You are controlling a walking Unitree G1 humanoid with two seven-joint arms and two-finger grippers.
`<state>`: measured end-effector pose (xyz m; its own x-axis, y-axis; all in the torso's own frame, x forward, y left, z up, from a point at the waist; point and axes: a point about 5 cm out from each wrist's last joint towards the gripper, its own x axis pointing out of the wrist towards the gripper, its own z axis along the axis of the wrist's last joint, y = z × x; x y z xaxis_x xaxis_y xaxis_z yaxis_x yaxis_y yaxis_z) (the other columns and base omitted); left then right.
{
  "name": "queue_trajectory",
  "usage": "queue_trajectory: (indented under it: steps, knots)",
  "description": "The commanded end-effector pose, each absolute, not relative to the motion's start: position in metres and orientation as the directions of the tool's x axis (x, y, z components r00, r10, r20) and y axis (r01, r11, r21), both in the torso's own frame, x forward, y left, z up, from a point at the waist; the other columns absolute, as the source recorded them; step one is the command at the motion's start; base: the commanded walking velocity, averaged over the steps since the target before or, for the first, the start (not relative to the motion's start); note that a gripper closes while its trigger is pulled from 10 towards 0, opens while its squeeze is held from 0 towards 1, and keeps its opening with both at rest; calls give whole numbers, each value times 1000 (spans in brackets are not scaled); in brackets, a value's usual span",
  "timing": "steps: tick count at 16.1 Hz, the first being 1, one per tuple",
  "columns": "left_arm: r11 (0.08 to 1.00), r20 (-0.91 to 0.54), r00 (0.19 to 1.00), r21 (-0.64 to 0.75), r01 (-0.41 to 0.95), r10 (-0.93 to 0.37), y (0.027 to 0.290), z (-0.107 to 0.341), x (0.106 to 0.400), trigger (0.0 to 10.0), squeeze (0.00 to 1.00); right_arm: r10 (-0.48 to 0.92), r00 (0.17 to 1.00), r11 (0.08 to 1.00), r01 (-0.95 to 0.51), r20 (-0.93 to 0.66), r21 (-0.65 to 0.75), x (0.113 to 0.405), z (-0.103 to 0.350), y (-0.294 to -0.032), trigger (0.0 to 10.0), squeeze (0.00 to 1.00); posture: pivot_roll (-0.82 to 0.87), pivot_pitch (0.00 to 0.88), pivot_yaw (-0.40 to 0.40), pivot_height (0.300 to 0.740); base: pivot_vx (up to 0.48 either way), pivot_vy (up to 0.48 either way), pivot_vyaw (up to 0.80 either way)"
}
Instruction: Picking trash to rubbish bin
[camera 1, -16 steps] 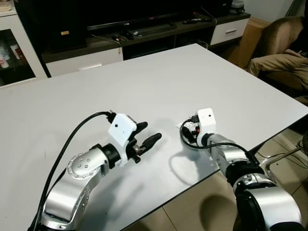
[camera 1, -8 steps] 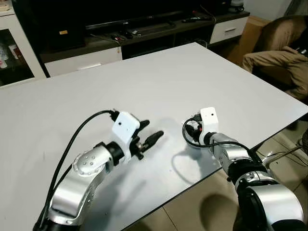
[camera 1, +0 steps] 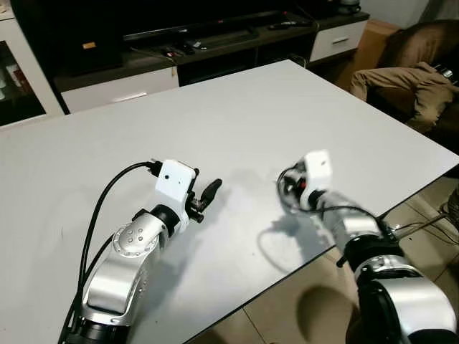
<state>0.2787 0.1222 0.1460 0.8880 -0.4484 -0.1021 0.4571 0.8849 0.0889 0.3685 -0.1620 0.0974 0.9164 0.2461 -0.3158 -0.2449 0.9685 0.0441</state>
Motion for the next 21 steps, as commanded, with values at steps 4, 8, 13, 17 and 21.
queue_trajectory:
  steps: [4,8,13,17,21]
  knots:
    - [934,-65,936,68,351,-347,125,145,278,10000,0,194,968,978,-204,-162,-48,352,137,-172,10000,0,-159,0,-43,740,0,0,0]
    - [947,-65,947,50,318,-315,123,140,268,10000,0,97,989,990,-108,-114,-96,290,129,-170,10000,0,-166,0,-57,740,0,0,-792]
    - [936,-65,937,65,346,-342,119,138,267,10000,0,-6,992,991,-12,-129,-137,258,128,-185,10000,0,-189,0,-35,740,0,0,-800]
    - [932,-70,935,84,353,-348,117,131,263,10000,0,-12,985,992,-10,-171,-127,250,124,-186,10000,0,-187,0,-43,740,0,0,-800]
    - [926,-72,930,97,365,-359,117,130,260,10000,0,22,978,993,-45,-207,-110,247,119,-177,10000,0,-182,0,-52,740,0,0,-800]
